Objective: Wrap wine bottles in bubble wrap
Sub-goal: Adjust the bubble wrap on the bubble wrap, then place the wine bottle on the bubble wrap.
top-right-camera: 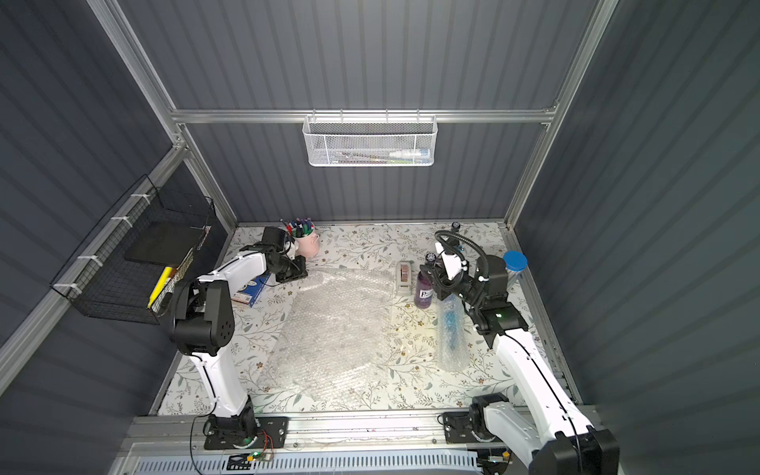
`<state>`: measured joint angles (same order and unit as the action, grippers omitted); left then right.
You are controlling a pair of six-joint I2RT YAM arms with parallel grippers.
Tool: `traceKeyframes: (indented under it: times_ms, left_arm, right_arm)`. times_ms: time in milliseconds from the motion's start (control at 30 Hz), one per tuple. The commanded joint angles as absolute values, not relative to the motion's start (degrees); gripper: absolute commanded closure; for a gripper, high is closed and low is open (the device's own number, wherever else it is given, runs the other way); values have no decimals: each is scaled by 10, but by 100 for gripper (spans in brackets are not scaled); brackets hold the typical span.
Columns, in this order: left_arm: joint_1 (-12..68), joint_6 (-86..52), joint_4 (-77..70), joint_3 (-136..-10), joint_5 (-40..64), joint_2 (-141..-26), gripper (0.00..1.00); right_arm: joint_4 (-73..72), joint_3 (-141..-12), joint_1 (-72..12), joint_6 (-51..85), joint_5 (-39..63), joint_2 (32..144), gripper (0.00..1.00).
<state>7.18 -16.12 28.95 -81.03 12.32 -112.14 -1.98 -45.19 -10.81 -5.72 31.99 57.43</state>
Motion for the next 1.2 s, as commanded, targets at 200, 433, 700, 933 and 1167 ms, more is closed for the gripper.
traceKeyframes:
  times_ms: [200, 433, 700, 933, 1167]
  left_arm:
    - [67, -203, 264, -755, 35, -1081, 100]
    - [64, -189, 268, -754, 34, -1065, 100]
    - [62, -170, 280, -759, 46, -1070, 100]
    - [57, -162, 286, -759, 49, -1069, 100]
    - [53, -148, 301, -768, 67, -1067, 94]
  right_arm:
    - [-38, -496, -214, -98, 397, 594, 91]
    - [-1, -522, -319, -168, 370, 658, 91]
    - [67, -583, -424, -267, 315, 771, 91]
    - [114, -653, -494, -311, 270, 865, 91]
    - [109, -729, -536, -304, 262, 973, 91]
